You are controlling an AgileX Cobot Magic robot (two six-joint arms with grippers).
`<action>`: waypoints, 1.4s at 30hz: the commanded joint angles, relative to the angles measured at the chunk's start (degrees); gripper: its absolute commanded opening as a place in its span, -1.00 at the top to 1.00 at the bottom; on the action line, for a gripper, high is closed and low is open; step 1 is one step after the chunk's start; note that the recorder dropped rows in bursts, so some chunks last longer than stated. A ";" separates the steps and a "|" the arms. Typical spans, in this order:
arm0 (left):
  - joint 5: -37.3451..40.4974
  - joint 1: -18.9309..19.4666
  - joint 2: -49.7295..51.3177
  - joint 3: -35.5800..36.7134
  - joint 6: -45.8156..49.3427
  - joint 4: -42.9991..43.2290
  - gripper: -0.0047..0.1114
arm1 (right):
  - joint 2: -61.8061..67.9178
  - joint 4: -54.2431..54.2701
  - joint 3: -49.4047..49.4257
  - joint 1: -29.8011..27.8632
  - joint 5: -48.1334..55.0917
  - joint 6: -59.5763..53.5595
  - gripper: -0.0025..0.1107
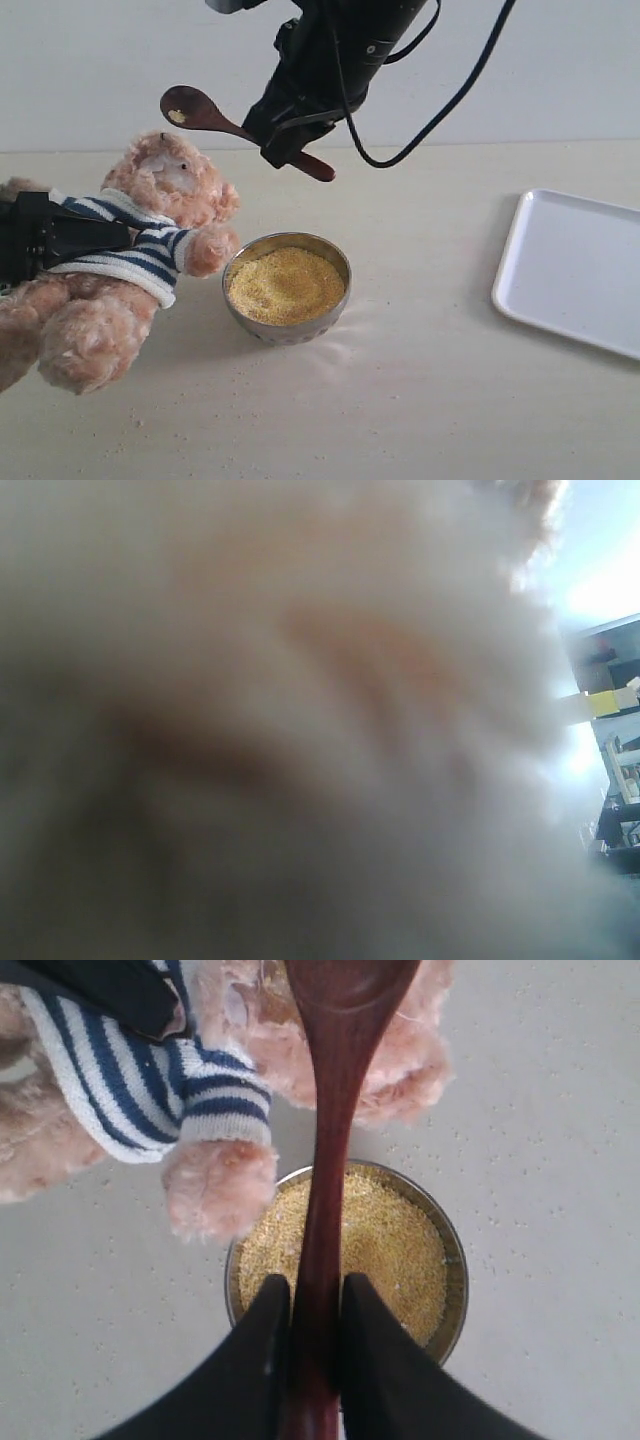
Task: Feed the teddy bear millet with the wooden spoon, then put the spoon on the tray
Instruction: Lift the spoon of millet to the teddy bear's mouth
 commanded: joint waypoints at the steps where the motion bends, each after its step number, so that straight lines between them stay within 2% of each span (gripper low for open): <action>1: 0.97 0.10 -0.19 0.42 0.44 -0.58 0.83 | 2.00 1.69 -2.61 0.18 0.63 0.43 0.96; 19: 0.97 0.10 -0.19 0.42 0.44 -0.58 0.83 | 2.94 -0.63 -2.88 0.68 -1.82 2.37 0.96; 23: 0.97 0.10 -0.19 0.42 0.44 -0.58 0.83 | 4.02 -1.49 -2.88 2.66 -1.17 2.14 0.96; 28: 0.97 0.10 -0.19 0.42 0.44 -0.58 0.83 | 4.54 -8.43 -2.77 5.93 -4.01 5.56 0.96; 38: 0.97 0.10 -0.19 0.42 0.44 -0.58 0.83 | 5.17 -13.52 -2.77 5.93 -4.29 7.59 0.96; 42: 0.97 0.10 -0.19 0.42 0.44 -0.58 0.83 | 6.65 -16.44 -2.77 7.64 -5.07 8.86 0.96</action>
